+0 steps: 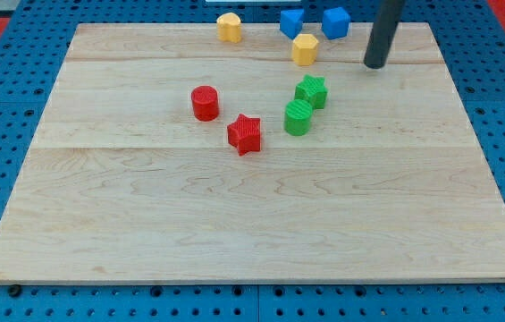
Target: Move hexagon below the triangle
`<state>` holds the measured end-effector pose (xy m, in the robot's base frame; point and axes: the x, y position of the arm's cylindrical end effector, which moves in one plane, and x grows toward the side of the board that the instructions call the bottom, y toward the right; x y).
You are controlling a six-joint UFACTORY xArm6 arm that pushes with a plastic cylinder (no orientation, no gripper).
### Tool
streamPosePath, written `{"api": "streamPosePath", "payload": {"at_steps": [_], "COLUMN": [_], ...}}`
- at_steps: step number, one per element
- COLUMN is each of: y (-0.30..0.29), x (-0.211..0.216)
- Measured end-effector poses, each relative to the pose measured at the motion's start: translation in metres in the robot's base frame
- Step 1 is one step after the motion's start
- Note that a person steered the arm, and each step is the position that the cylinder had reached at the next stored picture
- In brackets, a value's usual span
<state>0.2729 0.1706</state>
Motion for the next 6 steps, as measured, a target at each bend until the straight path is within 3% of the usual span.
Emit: {"api": "streamPosePath", "payload": {"at_steps": [2,4,6], "y": [-0.047,-0.051,-0.096], "x": [-0.033,-0.033,-0.020]}}
